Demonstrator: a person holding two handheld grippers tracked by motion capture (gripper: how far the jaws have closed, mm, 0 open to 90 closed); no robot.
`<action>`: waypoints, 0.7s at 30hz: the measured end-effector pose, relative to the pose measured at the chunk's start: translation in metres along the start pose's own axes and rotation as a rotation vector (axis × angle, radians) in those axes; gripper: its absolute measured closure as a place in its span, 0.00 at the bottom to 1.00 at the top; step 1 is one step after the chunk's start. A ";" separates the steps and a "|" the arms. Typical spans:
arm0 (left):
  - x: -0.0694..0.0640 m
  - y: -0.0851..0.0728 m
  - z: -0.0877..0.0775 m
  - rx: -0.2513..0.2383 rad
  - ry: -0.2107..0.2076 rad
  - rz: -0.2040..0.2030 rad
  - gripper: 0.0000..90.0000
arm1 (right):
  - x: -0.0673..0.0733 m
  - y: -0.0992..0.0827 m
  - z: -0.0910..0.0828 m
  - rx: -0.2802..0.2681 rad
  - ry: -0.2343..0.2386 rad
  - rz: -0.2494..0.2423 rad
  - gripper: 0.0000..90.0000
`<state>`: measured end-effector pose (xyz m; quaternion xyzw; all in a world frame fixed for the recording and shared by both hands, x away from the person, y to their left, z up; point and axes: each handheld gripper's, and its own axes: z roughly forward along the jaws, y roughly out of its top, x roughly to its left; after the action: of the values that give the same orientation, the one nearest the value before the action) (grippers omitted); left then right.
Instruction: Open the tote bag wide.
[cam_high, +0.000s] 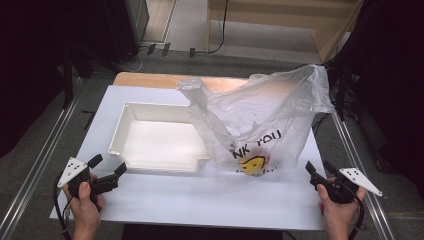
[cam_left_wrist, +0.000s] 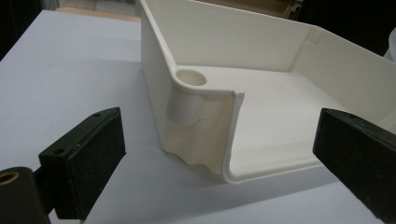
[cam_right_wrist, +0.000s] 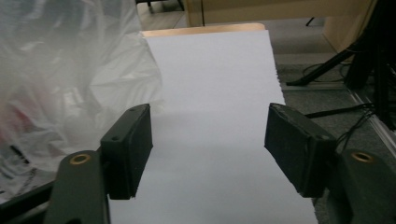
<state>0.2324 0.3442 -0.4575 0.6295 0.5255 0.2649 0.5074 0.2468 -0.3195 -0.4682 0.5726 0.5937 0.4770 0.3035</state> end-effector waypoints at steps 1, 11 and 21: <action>0.000 0.000 0.001 0.001 0.001 0.003 0.03 | 0.001 0.000 -0.002 -0.004 0.003 -0.009 0.42; -0.004 0.002 0.004 0.016 0.015 0.037 0.03 | 0.019 0.009 -0.016 -0.029 0.005 -0.021 0.43; -0.005 0.002 0.005 0.020 0.015 0.038 0.03 | 0.051 0.030 -0.021 -0.057 0.162 -0.021 0.27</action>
<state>0.2359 0.3380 -0.4568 0.6424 0.5200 0.2737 0.4919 0.2319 -0.2778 -0.4236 0.5169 0.6085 0.5353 0.2759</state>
